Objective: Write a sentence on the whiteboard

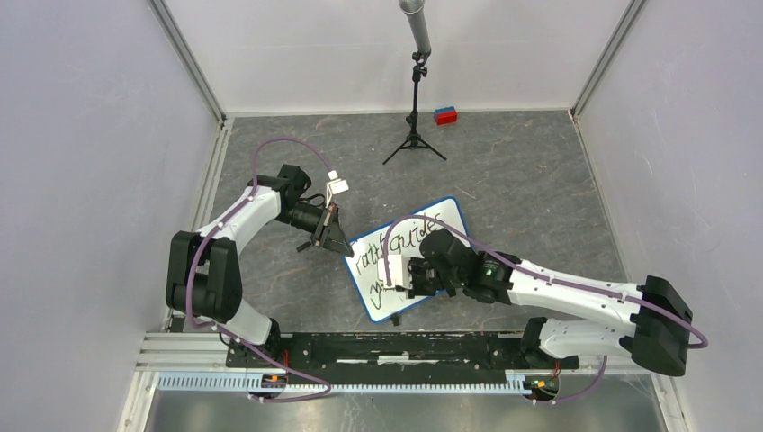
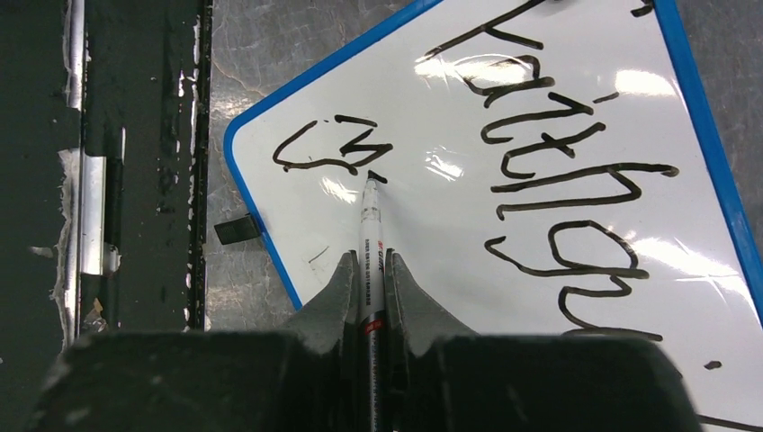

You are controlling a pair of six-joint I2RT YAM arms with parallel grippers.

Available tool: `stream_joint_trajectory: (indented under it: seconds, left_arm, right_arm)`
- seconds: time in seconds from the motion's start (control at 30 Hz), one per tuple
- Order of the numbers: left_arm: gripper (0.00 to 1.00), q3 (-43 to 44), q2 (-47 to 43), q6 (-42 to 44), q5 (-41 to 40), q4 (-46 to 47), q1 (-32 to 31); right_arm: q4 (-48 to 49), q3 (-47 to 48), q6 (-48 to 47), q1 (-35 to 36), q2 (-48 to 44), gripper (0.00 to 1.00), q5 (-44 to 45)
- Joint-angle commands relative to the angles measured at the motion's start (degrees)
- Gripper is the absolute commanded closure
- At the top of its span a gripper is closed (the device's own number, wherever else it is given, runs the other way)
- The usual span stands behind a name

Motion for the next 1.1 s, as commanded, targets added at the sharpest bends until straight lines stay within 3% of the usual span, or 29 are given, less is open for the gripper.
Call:
stream_joint_trajectory:
  seconds: [0.0, 0.53, 1.07]
  left_arm:
    - [0.98, 0.64, 1.07, 3.25, -1.55, 1.08, -0.43]
    - [0.98, 0.68, 1.21, 3.37, -1.55, 1.13, -0.43]
    - [0.97, 0.68, 1.33, 3.38, -1.36, 1.15, -0.43]
  right_arm:
    - [1.23, 1.03, 0.09, 0.01, 1.62, 1.0, -0.92]
    - [-3.89, -0.01, -2.5, 0.01, -0.08, 1.0, 0.39]
    - [-0.84, 3.76, -0.89, -1.39, 0.51, 1.0, 3.71]
